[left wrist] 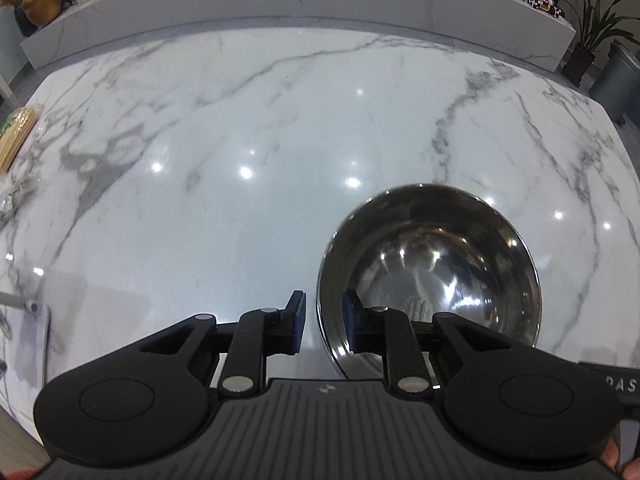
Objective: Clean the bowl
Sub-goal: 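Hold the bowl rim with the left tool while the right tool keeps the cloth beside the bowl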
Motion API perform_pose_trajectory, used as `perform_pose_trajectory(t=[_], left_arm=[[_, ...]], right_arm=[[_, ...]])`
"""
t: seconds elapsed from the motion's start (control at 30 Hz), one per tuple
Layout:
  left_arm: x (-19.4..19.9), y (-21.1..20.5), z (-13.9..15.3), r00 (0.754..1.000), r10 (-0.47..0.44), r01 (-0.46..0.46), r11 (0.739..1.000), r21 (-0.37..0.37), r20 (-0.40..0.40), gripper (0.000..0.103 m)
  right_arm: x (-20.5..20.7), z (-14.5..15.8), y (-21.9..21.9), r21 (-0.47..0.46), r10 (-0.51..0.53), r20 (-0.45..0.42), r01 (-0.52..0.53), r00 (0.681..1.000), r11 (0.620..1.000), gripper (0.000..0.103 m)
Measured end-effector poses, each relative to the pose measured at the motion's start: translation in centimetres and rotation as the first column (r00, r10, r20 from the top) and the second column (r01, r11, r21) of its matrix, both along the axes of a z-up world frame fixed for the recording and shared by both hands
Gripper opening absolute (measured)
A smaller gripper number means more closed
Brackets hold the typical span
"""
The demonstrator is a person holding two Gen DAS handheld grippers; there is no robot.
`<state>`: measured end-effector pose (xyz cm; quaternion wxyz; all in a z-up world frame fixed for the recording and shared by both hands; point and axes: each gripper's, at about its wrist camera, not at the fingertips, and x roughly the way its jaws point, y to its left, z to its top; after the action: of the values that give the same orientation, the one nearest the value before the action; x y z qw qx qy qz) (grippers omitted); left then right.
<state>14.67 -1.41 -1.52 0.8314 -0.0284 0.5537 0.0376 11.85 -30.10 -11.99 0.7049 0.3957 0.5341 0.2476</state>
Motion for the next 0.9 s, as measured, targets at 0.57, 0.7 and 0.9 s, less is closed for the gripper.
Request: perform_pose_trajectory(t=[0.57, 0.7, 0.9], left_arm=[[-1.6, -0.2, -0.1, 0.998, 0.045, -0.049, 0.997, -0.061, -0.054, 0.013], [-1.7, -0.1, 0.0, 0.997, 0.052, -0.056, 0.996, -0.072, -0.051, 0.013], [-1.7, -0.2, 0.0, 0.996, 0.060, -0.064, 0.996, -0.063, -0.058, 0.013]], right_arm=[[-1.0, 2.2, -3.7, 0.146, -0.092, 0.047, 0.084, 0.995, 0.986, 0.013], [-2.1, 3.2, -5.0, 0.187, -0.076, 0.079, 0.060, 0.994, 0.980, 0.013], [-2.4, 2.1, -5.4, 0.148, -0.060, 0.039, 0.054, 0.997, 0.988, 0.013]])
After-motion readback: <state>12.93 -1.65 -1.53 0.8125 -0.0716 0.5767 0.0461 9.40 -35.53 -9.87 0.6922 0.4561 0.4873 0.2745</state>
